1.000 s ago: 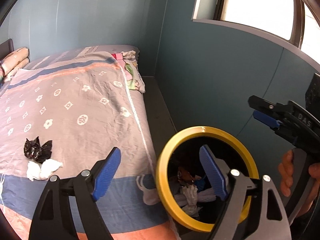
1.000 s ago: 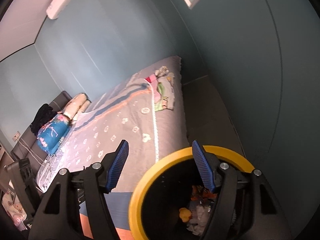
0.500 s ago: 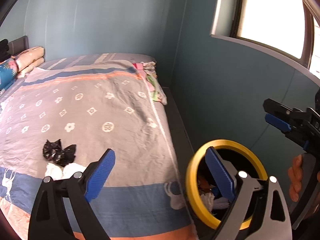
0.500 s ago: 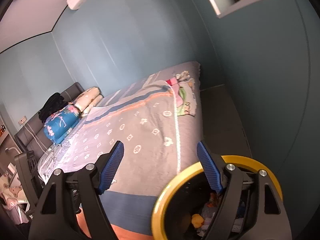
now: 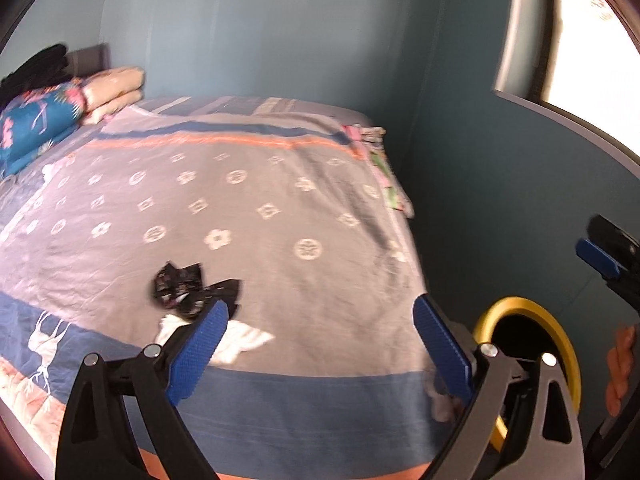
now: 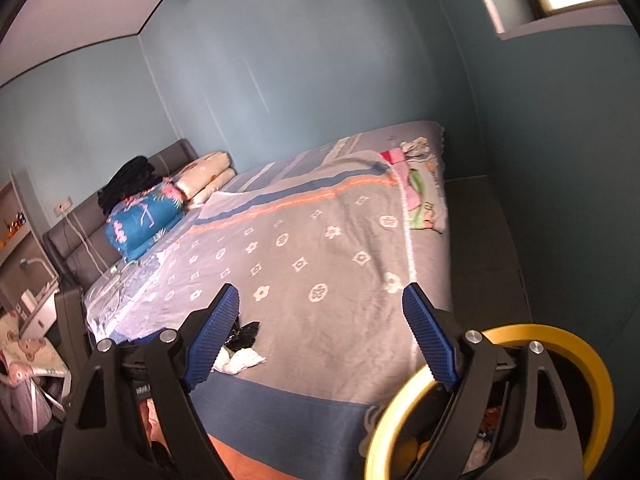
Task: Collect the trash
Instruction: 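Move both tools back over the black bags and white tissues on the bed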
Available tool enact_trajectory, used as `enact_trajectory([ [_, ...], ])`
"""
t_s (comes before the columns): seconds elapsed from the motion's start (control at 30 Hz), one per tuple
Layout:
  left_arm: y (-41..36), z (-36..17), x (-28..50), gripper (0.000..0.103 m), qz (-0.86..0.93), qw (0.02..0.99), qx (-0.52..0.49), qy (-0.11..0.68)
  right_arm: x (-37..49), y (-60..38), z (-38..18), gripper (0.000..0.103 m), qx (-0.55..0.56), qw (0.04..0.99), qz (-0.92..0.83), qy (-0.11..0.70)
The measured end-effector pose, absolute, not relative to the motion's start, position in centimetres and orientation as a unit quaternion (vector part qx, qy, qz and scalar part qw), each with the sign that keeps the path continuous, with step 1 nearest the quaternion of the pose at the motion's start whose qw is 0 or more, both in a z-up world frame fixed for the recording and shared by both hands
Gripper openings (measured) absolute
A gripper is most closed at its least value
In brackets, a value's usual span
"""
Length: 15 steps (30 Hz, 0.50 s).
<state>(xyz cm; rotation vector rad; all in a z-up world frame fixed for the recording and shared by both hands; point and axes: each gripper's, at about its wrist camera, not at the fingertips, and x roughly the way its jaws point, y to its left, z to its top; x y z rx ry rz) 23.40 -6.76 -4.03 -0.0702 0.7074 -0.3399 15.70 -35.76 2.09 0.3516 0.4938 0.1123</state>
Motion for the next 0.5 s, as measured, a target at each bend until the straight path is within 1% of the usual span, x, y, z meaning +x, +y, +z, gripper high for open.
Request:
enact_trajectory([
  [0.23,-0.8,-6.2,27.2,0.090,-0.116,0.921,-0.079,0.364,19.4,-32.0,0.6,0.081,0.159,0.948,0.071,0.266],
  [0.5,3.8,-9.3,31.1,0.090,-0.082,0.911,-0.109,0.388,24.0,-26.8,-2.7,0.081,0.128,0.937,0.090,0.313],
])
